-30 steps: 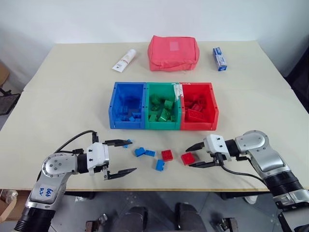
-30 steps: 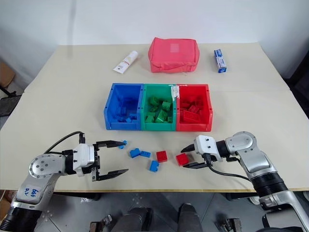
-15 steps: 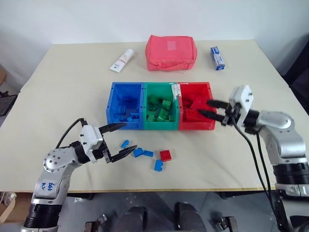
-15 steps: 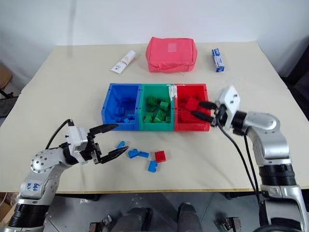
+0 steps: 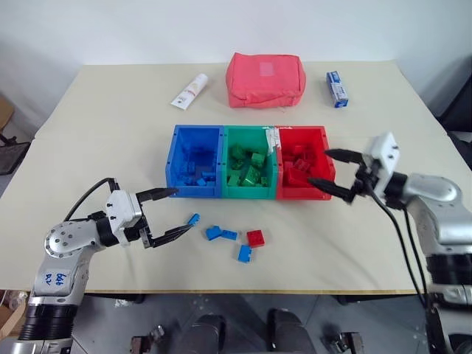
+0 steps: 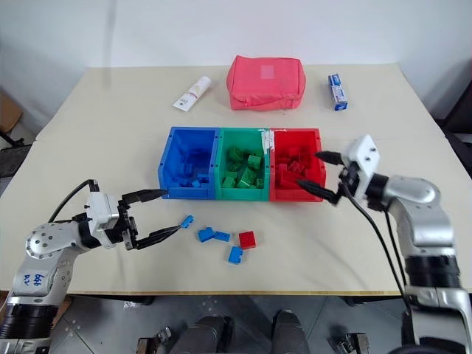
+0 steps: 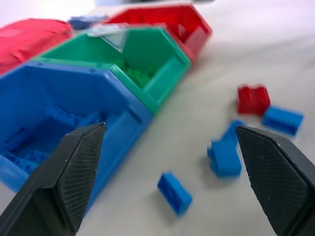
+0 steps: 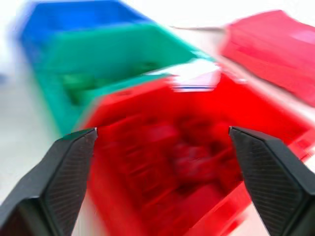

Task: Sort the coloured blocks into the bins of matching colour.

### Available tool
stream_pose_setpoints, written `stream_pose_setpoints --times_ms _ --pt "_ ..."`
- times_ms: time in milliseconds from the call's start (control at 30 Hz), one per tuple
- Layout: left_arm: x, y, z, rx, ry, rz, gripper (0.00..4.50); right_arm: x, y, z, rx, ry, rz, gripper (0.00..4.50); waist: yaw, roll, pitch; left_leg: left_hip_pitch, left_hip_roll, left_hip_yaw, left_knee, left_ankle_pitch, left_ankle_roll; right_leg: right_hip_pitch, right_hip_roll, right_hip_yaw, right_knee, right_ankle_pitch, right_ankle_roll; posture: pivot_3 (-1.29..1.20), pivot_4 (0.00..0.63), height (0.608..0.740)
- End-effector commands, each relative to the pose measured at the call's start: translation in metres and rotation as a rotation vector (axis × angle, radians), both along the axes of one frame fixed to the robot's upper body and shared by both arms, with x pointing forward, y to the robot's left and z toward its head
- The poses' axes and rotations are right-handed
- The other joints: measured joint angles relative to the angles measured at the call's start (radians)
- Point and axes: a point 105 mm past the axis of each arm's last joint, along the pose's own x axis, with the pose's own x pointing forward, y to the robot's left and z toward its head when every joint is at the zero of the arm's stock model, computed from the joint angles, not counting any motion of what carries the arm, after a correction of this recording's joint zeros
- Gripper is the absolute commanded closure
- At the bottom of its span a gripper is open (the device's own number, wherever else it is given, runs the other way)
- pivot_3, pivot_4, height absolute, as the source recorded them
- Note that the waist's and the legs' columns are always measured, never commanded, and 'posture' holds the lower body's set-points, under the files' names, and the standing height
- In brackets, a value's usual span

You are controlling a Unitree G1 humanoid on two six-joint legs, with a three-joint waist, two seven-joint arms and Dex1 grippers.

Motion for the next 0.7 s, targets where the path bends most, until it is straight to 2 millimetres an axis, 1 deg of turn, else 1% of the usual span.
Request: stream_pose_setpoints --times_ms 33,133,200,300,367,533,667,700 --pt "-0.005 -0.003 -0.004 0.053 -0.016 -0.056 0.00 -0.023 -0.015 -0.003 -0.135 -0.029 0.079 0.04 0.000 0.000 0.000 0.000 0.000 0.000 0.000 0.000 0.000 0.000 0.000 0.000 0.000 0.000 0.000 0.00 0.150 0.740" --pt "-0.012 -0.009 -0.010 0.067 0.011 -0.122 0.00 -0.037 -0.034 -0.027 -0.281 0.036 0.107 0.04 -0.004 0.000 0.000 0.000 0.000 0.001 0.001 0.000 0.000 0.001 0.000 0.001 0.001 0.000 0.001 0.00 0.150 0.740" --pt "-0.013 -0.010 -0.011 0.069 0.018 -0.131 0.00 -0.039 -0.031 -0.032 -0.298 0.047 0.133 0.04 -0.009 0.000 0.000 0.002 0.001 0.003 0.001 0.000 0.000 0.001 0.001 0.002 0.001 0.000 0.001 0.00 0.150 0.740" --pt "-0.014 -0.010 -0.013 0.072 0.020 -0.118 0.00 -0.037 -0.009 -0.035 -0.278 0.042 0.192 0.04 -0.018 0.000 0.000 0.005 0.005 0.008 0.000 -0.001 -0.001 0.000 0.003 0.005 0.002 0.000 0.000 0.00 0.150 0.740" --pt "-0.015 -0.009 -0.015 0.074 0.022 -0.110 0.00 -0.037 0.010 -0.041 -0.280 0.061 0.245 0.04 -0.020 0.000 0.000 0.005 0.008 0.010 0.000 -0.001 -0.003 0.000 0.004 0.006 0.002 0.000 0.000 0.00 0.150 0.740" --pt "-0.017 -0.008 -0.016 0.084 0.018 -0.085 0.00 -0.038 0.062 -0.060 -0.330 0.113 0.358 0.04 -0.014 0.000 0.000 0.005 0.009 0.010 0.000 -0.003 -0.003 -0.001 0.005 0.007 0.002 0.000 -0.001 0.00 0.150 0.740" --pt "-0.021 -0.008 -0.016 0.081 0.020 -0.074 0.00 -0.030 0.097 -0.068 -0.326 0.096 0.403 0.04 -0.006 0.000 0.000 0.005 0.008 0.010 0.000 -0.003 -0.003 -0.001 0.005 0.007 0.001 0.000 -0.001 0.00 0.150 0.740" --pt "-0.021 -0.008 -0.017 0.081 0.021 -0.073 0.00 -0.027 0.103 -0.070 -0.330 0.087 0.413 0.04 -0.005 0.000 0.000 0.005 0.008 0.010 0.000 -0.003 -0.003 -0.001 0.005 0.007 0.002 0.000 -0.001 0.00 0.150 0.740"
